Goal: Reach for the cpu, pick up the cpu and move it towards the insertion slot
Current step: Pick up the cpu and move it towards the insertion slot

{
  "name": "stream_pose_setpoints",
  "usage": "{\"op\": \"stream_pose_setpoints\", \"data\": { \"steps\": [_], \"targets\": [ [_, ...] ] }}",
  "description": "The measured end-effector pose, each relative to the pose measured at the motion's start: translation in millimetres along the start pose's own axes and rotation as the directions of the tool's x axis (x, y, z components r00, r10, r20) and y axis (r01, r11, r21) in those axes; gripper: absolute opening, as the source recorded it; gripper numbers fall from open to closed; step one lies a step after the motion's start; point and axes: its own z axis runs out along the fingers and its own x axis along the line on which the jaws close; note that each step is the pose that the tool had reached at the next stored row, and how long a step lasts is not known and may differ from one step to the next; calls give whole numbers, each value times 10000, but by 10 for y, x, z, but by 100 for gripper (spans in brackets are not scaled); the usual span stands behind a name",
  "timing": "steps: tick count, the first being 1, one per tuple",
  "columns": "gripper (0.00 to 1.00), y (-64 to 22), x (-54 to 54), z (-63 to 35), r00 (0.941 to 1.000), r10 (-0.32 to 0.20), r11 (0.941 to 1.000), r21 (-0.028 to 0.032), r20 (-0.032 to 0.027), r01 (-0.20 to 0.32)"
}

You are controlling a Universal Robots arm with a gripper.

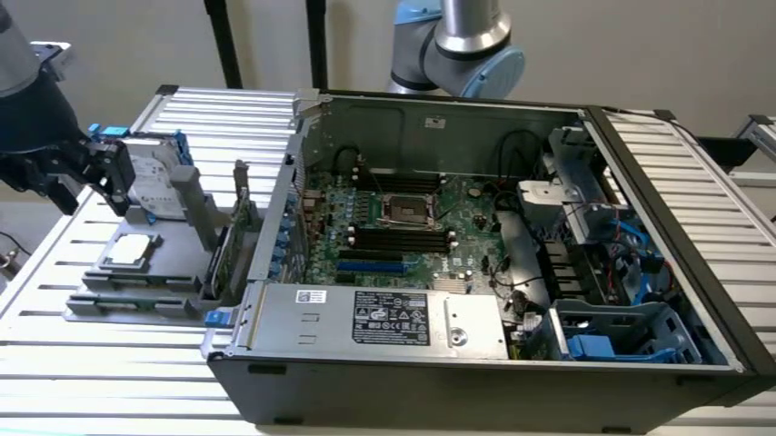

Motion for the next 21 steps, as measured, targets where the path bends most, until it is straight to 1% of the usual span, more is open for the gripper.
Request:
{"op": "stream_pose_setpoints", "data": {
  "steps": [14,21],
  "targets": [
    [65,-10,0,254,9999,142,9999,2,6,-142],
    [65,6,1,383,9998,207,9998,2,-2,-207]
  ]
}}
